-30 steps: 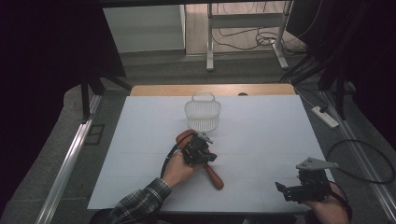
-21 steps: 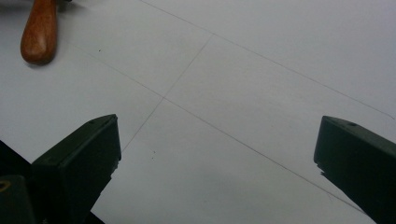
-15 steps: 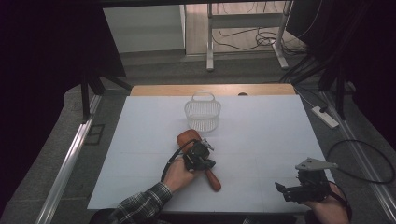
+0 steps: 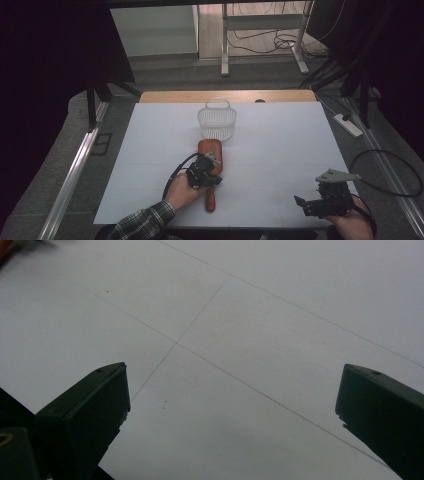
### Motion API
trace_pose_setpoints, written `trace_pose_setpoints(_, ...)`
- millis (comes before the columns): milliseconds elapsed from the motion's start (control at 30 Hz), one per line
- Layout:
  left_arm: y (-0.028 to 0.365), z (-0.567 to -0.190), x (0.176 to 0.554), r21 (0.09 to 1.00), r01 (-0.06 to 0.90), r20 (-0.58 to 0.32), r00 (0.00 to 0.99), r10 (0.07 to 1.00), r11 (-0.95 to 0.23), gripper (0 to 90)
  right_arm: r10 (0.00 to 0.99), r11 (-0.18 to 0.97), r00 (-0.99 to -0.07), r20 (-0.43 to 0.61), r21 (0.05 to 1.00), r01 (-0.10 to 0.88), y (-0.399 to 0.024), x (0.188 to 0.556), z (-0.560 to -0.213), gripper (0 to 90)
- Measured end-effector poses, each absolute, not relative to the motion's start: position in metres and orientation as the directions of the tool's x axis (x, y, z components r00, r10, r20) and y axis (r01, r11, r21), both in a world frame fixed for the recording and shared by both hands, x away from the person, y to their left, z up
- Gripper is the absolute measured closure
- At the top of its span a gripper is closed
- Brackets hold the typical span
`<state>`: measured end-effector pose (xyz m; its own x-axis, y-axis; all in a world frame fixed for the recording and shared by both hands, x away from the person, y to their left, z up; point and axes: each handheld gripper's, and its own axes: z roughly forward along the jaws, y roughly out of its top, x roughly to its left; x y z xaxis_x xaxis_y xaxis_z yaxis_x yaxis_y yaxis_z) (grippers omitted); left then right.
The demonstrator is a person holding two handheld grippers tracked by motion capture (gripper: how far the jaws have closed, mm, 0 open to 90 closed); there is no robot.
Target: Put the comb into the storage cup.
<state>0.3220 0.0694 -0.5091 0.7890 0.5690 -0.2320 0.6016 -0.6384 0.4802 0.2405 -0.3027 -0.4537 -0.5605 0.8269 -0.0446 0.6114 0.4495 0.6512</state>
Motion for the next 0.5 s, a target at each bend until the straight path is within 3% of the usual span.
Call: trace_pose_setpoints(500, 0.098, -0.511, 0.315, 0.429, 0.628, -0.194, 0.766, 0.613, -0.649, 88.8, 0.825, 0.455, -0.563, -0.048, 0.646, 0.613, -0.302, 0.241, -0.454, 0.9)
